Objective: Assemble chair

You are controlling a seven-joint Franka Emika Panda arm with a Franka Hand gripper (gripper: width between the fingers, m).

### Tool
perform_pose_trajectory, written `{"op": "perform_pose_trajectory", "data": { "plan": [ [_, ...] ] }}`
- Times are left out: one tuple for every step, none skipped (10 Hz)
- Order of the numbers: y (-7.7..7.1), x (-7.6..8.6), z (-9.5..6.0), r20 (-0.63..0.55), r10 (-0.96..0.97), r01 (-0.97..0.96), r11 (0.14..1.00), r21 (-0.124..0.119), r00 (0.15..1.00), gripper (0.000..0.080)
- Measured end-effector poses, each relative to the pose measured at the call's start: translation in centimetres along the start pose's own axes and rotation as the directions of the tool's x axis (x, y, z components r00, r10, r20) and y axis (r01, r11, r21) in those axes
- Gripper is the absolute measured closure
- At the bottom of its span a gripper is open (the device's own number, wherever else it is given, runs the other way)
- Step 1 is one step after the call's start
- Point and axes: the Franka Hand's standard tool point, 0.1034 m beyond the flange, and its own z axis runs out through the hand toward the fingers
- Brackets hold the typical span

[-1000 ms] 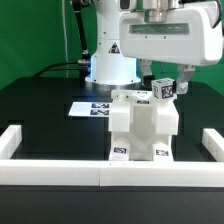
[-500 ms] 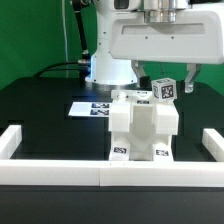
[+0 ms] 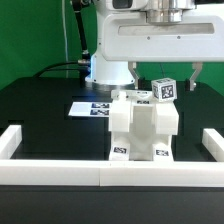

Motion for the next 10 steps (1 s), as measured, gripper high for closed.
{"op": "perform_pose_trajectory", "data": {
  "plan": [
    [0.00,0.00,0.00,0.000,-0.055,0.055,0.998,0.000,0.998,0.0150],
    [0.01,0.00,0.00,0.000,-0.088,0.088,0.996,0.000,0.996,0.0150],
    [0.05,0.02,0.00,0.000,-0.168,0.168,0.986,-0.001,0.986,0.0150],
    [0.09,0.03,0.00,0.000,-0.246,0.246,0.969,-0.001,0.969,0.0150],
    [0.11,0.04,0.00,0.000,-0.272,0.272,0.962,-0.001,0.962,0.0150],
    [0.18,0.06,-0.01,0.000,-0.333,0.333,0.943,-0.003,0.943,0.0150],
    [0.19,0.07,-0.01,0.000,-0.332,0.332,0.943,-0.003,0.943,0.0263],
    [0.19,0.07,-0.01,0.000,-0.330,0.330,0.944,-0.003,0.944,0.0442],
    [0.19,0.07,-0.01,0.000,-0.329,0.329,0.944,-0.003,0.944,0.0442],
    [0.18,0.07,-0.01,0.000,-0.303,0.303,0.953,-0.002,0.953,0.0514]
  ]
}}
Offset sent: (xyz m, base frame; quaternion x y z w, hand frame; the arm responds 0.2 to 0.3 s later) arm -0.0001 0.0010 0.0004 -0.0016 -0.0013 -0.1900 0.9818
